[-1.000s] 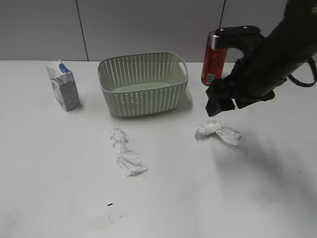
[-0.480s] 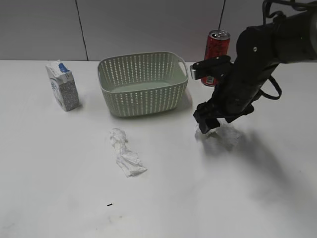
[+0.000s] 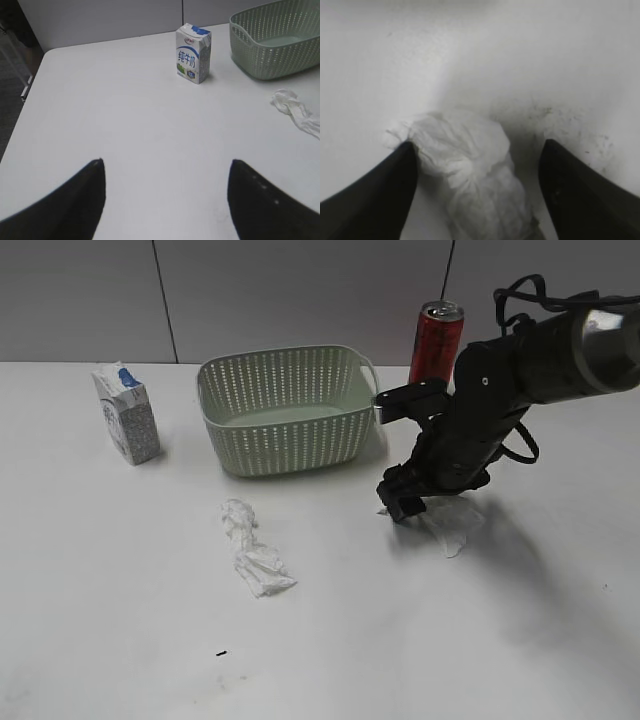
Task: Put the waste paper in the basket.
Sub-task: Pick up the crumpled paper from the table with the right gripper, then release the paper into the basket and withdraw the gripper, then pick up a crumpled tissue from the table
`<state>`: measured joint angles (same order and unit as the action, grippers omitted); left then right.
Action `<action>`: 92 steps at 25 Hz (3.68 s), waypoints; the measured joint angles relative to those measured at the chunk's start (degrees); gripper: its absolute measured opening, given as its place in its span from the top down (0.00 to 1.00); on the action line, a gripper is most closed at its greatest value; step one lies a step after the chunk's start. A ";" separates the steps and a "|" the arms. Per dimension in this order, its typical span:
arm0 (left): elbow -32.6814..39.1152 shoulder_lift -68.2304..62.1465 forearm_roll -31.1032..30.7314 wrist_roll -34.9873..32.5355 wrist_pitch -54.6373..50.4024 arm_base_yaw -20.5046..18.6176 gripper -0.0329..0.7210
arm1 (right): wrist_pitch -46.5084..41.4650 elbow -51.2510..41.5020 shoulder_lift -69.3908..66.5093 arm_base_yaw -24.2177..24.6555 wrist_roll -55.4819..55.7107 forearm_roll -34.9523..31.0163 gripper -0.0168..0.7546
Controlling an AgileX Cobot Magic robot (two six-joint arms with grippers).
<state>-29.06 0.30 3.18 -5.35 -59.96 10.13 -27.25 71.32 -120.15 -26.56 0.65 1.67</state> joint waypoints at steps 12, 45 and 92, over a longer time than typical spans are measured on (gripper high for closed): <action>0.00 0.00 -0.05 0.00 0.00 0.00 0.21 | -7.44 2.61 -0.40 -0.17 -0.16 -3.72 0.91; 0.00 0.00 -0.10 0.00 0.00 0.00 0.21 | 16.61 24.47 -8.16 -8.00 -15.02 -9.95 0.25; -34.67 -86.85 1.89 -7.39 15.48 24.72 0.21 | -28.74 -16.78 47.10 24.44 -10.01 -6.40 0.21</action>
<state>-63.73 -86.55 5.07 -12.74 -44.48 34.84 -55.99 54.54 -73.05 -2.12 -9.36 -4.74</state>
